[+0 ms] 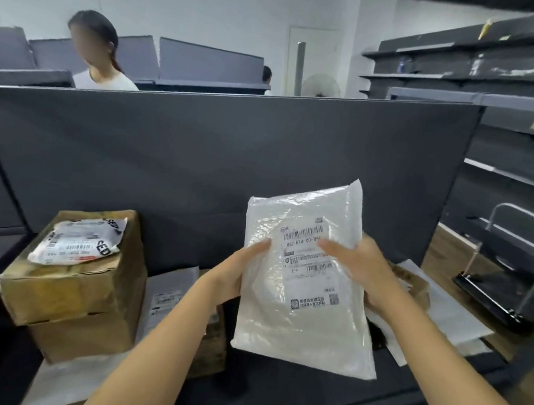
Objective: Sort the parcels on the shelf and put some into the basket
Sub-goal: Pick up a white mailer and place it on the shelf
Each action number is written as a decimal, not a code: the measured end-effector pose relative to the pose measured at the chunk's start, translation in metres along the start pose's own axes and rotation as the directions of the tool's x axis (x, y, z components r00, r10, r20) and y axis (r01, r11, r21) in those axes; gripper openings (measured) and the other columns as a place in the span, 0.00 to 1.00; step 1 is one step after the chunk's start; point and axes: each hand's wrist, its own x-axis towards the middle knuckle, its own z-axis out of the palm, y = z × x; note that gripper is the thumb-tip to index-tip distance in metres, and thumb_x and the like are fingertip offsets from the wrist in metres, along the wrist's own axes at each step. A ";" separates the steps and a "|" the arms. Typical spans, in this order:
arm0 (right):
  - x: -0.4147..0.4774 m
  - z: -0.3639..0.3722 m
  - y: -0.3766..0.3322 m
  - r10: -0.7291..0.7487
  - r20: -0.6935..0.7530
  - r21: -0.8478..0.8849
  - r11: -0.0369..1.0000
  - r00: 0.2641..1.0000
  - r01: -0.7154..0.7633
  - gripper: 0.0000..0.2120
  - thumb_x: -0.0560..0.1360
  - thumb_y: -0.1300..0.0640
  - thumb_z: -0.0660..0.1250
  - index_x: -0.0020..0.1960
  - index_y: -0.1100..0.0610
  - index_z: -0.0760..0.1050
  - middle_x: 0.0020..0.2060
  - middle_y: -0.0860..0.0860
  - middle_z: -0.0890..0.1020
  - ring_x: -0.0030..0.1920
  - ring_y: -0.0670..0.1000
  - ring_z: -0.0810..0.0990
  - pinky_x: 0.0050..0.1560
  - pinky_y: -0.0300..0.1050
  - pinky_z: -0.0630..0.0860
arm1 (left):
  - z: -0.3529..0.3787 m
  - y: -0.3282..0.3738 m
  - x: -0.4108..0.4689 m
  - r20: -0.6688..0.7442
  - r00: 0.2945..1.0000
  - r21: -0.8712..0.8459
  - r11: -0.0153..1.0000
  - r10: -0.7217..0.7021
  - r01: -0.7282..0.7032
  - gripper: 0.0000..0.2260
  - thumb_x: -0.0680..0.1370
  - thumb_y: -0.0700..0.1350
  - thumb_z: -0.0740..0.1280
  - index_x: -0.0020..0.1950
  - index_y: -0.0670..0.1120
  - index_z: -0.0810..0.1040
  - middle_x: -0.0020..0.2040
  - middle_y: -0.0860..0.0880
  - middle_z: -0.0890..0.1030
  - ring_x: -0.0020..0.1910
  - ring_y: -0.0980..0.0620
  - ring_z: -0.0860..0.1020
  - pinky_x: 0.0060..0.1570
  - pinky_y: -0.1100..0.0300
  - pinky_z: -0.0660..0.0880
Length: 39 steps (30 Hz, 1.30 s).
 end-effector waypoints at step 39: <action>0.094 0.146 0.084 0.374 0.096 0.136 0.913 0.922 -0.385 0.17 0.75 0.57 0.69 0.63 0.56 0.72 0.51 0.56 0.83 0.50 0.57 0.84 0.51 0.56 0.80 | -0.131 -0.003 -0.018 -0.611 0.749 0.675 0.663 0.257 0.323 0.40 0.75 0.61 0.64 0.78 0.48 0.49 0.78 0.46 0.43 0.75 0.37 0.55 0.68 0.44 0.64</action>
